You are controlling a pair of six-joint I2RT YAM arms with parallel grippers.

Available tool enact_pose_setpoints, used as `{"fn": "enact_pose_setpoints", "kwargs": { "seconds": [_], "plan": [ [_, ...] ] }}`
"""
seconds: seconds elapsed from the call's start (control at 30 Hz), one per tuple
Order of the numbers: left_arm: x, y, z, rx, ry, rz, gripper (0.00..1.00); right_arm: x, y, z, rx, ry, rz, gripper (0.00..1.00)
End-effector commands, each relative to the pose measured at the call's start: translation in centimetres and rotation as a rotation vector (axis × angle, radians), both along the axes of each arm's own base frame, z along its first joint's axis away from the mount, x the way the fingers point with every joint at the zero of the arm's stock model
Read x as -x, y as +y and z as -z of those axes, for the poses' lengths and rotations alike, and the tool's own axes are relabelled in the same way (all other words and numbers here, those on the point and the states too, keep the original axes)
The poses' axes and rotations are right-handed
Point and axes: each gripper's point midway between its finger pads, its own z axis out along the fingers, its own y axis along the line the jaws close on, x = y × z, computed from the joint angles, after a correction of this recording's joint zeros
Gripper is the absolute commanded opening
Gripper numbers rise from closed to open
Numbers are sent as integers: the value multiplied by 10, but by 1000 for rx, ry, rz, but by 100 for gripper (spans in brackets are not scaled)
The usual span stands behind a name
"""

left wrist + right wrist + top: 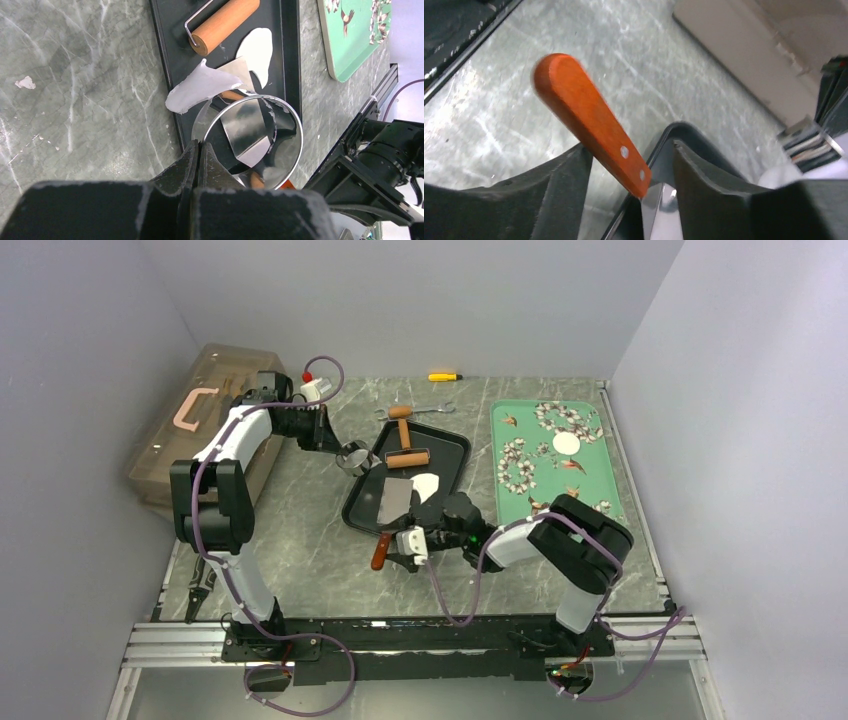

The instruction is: Roll out the dumpling wrappers from the dough

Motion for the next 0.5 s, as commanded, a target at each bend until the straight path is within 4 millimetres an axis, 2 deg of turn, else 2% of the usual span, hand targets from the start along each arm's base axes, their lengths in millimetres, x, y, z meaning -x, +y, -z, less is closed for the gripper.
{"fn": "enact_pose_setpoints", "kwargs": {
  "seconds": [0.0,0.07,0.13,0.3,0.4,0.47],
  "plan": [
    [-4,-5,-29,45,-75,12,0,-4,-8,-33,-86,3,83,69],
    [-4,-5,-28,49,-73,13,0,-3,-11,-32,-59,29,94,97],
    [-3,-8,-28,54,-71,17,0,-1,-15,-34,-47,58,108,99],
    [-4,-12,-31,61,-79,29,0,13,-25,-55,-52,130,113,99],
    [-5,-12,-34,63,-90,30,0,20,-30,-66,19,287,157,99],
    [-6,-12,-35,62,-98,30,0,16,-38,-75,58,404,262,99]
  ]
}}
